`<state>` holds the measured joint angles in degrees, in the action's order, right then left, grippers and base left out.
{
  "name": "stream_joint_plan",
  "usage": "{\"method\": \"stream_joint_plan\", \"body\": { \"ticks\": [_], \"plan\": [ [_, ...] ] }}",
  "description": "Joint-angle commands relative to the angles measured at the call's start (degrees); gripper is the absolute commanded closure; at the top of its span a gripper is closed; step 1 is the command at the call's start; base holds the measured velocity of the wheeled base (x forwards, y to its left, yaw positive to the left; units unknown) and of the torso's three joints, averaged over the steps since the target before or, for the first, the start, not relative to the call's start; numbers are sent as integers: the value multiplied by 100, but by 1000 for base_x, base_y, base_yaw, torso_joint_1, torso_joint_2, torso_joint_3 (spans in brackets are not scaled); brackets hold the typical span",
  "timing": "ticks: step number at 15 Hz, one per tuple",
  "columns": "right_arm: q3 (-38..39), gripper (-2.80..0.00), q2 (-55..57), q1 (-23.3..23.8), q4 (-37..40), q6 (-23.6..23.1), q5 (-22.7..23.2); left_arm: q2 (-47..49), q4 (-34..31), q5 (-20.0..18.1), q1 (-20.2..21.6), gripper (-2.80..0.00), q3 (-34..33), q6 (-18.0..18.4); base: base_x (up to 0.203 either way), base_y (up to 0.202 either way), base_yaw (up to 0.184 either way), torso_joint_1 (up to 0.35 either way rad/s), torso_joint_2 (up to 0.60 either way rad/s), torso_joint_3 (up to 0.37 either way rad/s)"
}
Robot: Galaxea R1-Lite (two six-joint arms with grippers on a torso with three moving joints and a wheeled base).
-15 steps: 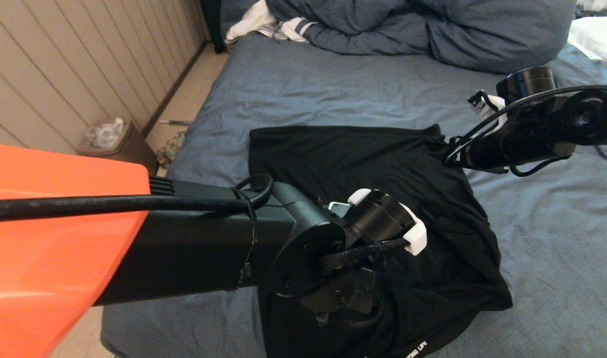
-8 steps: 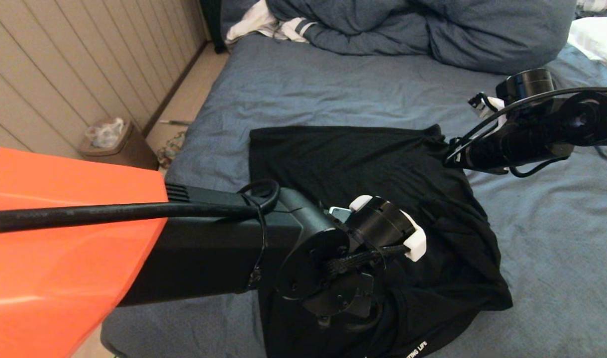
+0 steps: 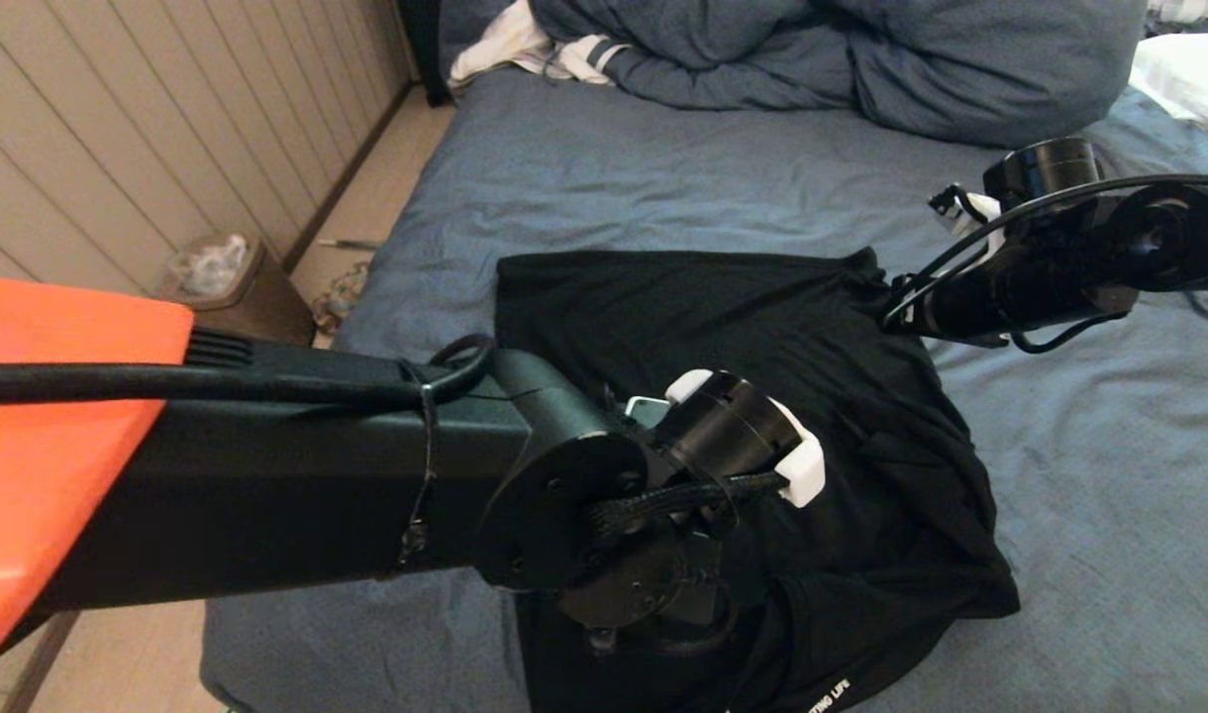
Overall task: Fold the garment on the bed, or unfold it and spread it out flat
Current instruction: Unford the black T-shirt
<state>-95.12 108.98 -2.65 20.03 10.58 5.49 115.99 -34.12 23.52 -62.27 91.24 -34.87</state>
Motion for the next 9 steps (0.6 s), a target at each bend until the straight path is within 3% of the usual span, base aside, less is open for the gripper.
{"method": "stream_joint_plan", "body": {
  "ticks": [1,4,9],
  "plan": [
    [3,0,4,1,10,5,9,-402,-17,166,42,0,-242,-36,0,0,0,0,0,0],
    [3,0,0,1,10,5,5,-1196,-25,320,335,0,-742,-13,0,0,0,0,0,0],
    [3,0,-18,1,10,5,7,-2491,-9,339,1425,0,-2043,114,0,0,0,0,0,0]
  ]
}}
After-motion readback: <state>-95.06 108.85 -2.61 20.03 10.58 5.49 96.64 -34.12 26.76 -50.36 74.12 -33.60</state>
